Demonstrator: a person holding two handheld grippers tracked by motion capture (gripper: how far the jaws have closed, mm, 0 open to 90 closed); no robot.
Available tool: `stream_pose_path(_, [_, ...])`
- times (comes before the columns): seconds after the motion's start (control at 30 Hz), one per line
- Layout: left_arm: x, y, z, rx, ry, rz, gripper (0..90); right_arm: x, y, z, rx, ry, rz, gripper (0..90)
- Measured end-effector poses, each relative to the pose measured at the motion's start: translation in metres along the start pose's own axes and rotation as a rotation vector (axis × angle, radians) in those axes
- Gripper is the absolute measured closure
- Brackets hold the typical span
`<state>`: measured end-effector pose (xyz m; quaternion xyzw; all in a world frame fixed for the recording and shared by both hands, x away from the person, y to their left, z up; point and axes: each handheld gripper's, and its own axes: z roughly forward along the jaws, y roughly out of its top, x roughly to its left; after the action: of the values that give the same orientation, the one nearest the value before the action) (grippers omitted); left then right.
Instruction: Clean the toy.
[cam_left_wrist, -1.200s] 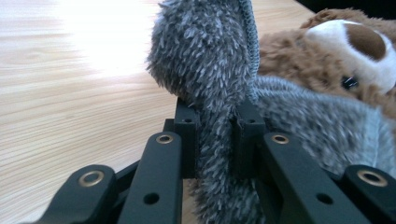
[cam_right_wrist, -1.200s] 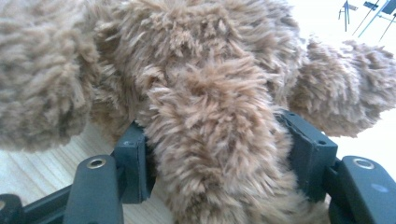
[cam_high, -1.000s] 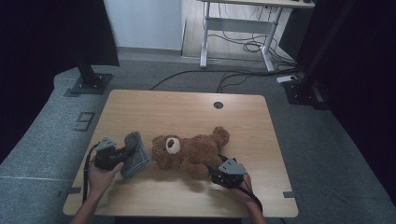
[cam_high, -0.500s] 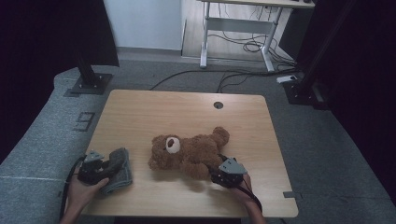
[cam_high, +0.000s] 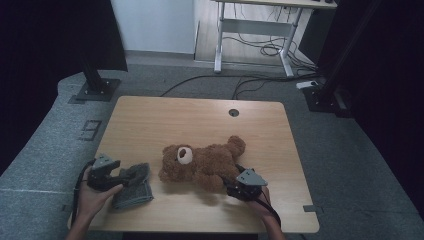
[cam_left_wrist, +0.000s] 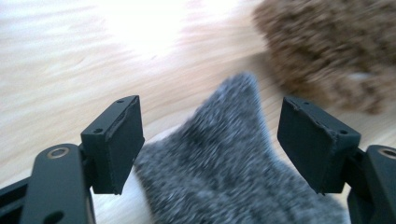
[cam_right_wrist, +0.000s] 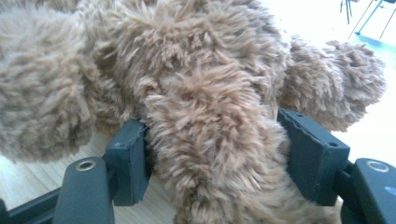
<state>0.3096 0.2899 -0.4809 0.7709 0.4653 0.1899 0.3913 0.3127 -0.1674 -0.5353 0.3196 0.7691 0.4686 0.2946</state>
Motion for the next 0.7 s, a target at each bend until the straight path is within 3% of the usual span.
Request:
stream_pose_path(0.53, [-0.053,0.022,0.035,-0.007,-0.131,0.081,24.8,-0.010,0.007,-0.024,-0.062,0.016,0.100,24.2])
stream_pose_path(0.7, [-0.071,0.022,0.051,0.055,-0.169,0.124,25.8,-0.012,0.009,-0.028,-0.052,0.007,0.099,24.2])
